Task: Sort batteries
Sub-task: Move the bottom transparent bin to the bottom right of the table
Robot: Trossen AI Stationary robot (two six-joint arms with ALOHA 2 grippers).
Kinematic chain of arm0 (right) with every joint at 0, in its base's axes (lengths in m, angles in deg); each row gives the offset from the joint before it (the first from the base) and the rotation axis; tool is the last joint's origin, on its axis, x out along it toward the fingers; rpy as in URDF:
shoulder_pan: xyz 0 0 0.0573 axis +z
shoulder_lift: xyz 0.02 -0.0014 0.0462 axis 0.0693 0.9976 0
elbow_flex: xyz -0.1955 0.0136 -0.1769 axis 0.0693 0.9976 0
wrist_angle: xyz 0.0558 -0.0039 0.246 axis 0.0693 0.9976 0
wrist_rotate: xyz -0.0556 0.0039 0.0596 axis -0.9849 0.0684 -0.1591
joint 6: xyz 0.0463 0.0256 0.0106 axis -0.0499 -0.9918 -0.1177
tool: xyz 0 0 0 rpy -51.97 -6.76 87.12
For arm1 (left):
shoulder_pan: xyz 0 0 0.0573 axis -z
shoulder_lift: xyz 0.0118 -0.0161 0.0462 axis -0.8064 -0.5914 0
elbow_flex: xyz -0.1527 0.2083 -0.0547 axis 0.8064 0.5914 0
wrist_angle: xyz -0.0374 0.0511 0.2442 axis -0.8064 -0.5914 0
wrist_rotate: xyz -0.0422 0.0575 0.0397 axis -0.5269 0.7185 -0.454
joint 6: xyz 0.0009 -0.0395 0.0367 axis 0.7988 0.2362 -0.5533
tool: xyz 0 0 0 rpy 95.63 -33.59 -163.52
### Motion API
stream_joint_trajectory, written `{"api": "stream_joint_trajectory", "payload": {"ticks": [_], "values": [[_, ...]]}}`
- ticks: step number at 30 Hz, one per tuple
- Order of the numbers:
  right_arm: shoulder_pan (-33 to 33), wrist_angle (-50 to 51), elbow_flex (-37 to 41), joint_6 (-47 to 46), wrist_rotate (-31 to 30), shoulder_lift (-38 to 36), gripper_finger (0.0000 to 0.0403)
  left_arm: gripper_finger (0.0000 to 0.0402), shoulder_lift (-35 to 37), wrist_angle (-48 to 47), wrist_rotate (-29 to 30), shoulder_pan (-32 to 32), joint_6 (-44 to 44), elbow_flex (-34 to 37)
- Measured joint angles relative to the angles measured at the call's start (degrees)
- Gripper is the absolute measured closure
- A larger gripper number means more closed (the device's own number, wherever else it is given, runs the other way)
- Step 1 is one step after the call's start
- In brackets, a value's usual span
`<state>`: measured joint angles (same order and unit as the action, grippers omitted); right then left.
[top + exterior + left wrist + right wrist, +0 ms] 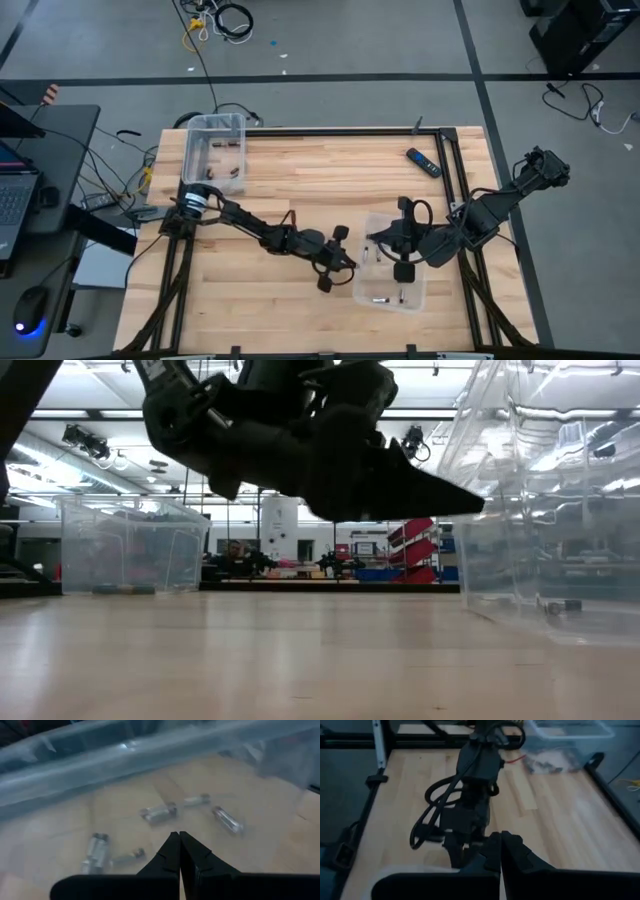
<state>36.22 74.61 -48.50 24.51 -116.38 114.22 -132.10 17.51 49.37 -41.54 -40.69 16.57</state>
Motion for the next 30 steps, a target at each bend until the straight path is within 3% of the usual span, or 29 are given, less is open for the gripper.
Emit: {"api": "stream_joint_trajectory", "payload": {"ticks": [9, 18, 25, 30], "values": [[0.0, -2.1, 0.0, 1.8, -3.0, 0.0, 0.0402, 0.0401, -0.7, 5.5, -0.4, 0.0, 3.1, 0.0], [0.3, -14.2, 6.8, 3.8, -9.9, 0.0, 0.0402, 0.0401, -0.7, 3.7, 0.1, 0.3, 3.1, 0.0], [-0.3, -19.4, 7.5, 5.0, -14.1, 0.0, 0.0402, 0.0401, -0.9, -1.2, -9.7, 1.1, 4.8, 0.0], [-3.9, -34.4, 7.5, 16.0, -14.5, 0.0, 0.0402, 0.0401, -4.6, 7.9, -9.9, 1.9, 4.7, -1.5]]}}
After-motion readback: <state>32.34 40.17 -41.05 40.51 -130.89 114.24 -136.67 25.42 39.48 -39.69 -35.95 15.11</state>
